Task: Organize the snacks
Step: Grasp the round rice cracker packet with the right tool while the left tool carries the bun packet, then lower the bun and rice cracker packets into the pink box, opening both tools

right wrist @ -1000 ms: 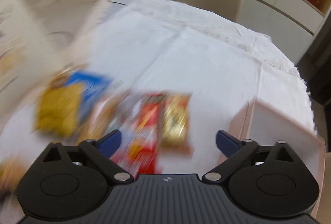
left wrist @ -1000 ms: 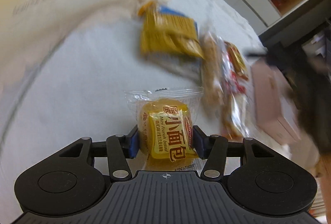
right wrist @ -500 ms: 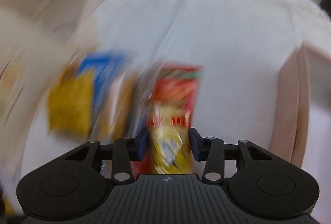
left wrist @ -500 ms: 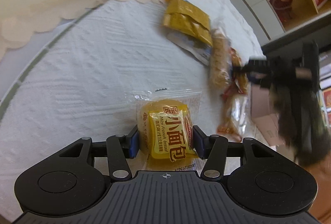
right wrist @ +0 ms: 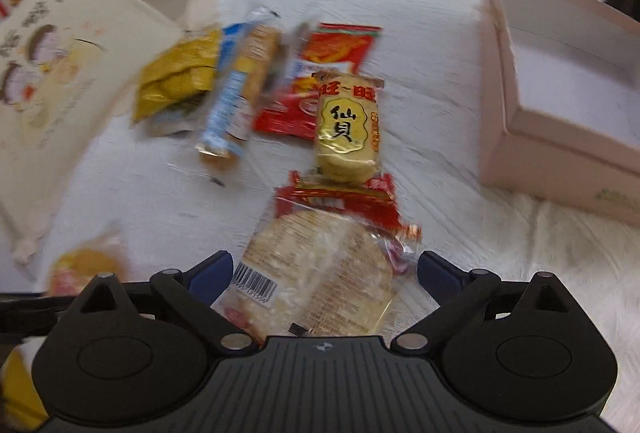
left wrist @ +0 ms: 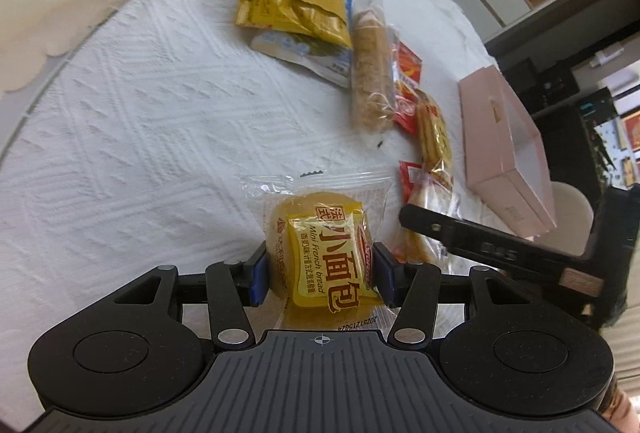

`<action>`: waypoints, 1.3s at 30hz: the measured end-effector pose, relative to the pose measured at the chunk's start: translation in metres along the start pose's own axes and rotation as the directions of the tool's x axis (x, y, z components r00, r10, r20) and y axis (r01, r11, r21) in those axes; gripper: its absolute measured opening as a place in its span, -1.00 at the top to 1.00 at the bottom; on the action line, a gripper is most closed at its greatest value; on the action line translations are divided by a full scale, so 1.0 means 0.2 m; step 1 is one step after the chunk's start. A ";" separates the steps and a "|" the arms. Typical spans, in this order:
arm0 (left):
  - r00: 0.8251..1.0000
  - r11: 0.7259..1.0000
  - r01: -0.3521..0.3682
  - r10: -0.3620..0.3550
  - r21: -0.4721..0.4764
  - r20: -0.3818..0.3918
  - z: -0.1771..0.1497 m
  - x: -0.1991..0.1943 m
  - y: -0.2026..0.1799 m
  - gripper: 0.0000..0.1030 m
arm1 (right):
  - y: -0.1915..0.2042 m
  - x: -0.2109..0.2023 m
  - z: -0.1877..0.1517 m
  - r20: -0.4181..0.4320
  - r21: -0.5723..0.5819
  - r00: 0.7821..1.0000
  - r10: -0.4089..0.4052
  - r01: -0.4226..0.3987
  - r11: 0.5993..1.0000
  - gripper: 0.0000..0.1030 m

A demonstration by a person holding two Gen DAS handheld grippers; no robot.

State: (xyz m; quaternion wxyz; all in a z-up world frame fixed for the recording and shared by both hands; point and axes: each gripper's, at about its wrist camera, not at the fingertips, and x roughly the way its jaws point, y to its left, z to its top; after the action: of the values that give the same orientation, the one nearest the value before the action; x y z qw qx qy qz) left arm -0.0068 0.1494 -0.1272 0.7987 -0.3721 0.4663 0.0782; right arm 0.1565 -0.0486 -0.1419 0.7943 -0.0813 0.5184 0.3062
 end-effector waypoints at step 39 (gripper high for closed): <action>0.958 0.896 0.249 -0.284 0.368 0.043 0.66 0.50 -1.30 -0.07 | -0.85 -0.95 -0.12 0.246 0.208 0.923 -0.295 0.246 0.947 -0.55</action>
State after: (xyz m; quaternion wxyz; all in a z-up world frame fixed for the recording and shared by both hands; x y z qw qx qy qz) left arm 0.2619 0.0294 -0.0348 0.8777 -0.2759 0.3786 -0.1006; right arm 0.1830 -0.2714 -0.0176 0.8971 -0.0398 0.4117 0.1553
